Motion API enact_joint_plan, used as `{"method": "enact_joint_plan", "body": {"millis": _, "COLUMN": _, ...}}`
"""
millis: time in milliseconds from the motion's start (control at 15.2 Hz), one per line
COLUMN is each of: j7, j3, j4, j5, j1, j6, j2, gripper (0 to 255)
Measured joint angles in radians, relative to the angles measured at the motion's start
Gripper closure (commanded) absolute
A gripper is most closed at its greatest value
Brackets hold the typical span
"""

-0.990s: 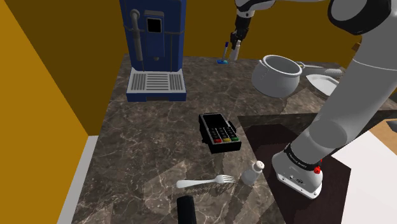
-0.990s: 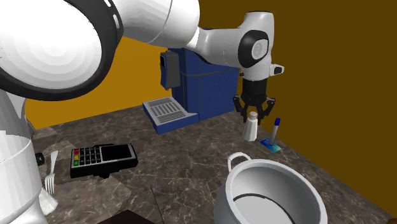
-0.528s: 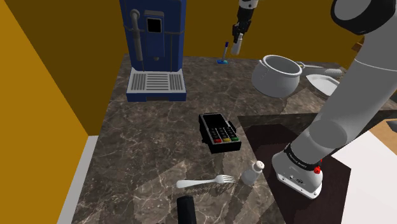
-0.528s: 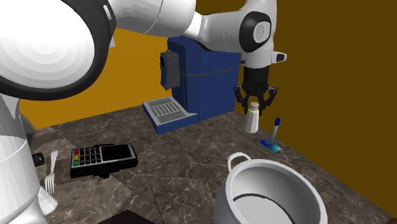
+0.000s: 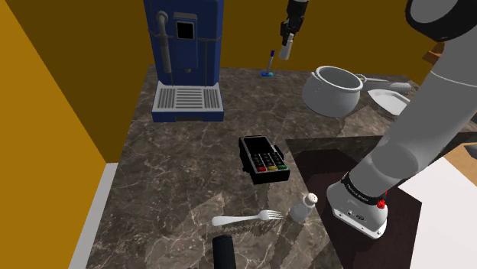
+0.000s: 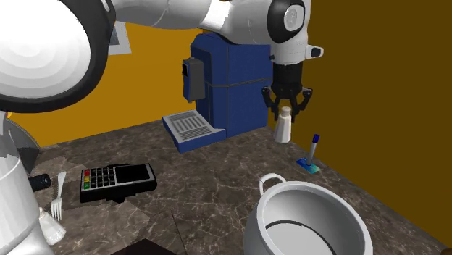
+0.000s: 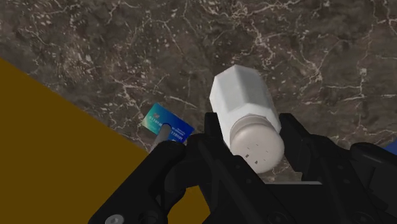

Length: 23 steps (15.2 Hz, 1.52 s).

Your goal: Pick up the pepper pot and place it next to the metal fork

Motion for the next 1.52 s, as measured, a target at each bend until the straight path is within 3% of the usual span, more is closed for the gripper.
{"method": "enact_joint_plan", "body": {"millis": 594, "j7": 0.190, "j3": 0.081, "j4": -0.281, "j5": -0.050, "j1": 0.097, "j6": 0.038, "j2": -0.229, "gripper": 255}}
{"method": "enact_joint_plan", "body": {"millis": 1518, "j7": 0.503, "j3": 0.272, "j4": -0.521, "j5": -0.025, "j1": 0.231, "j6": 0.009, "j2": -0.468, "gripper": 255}}
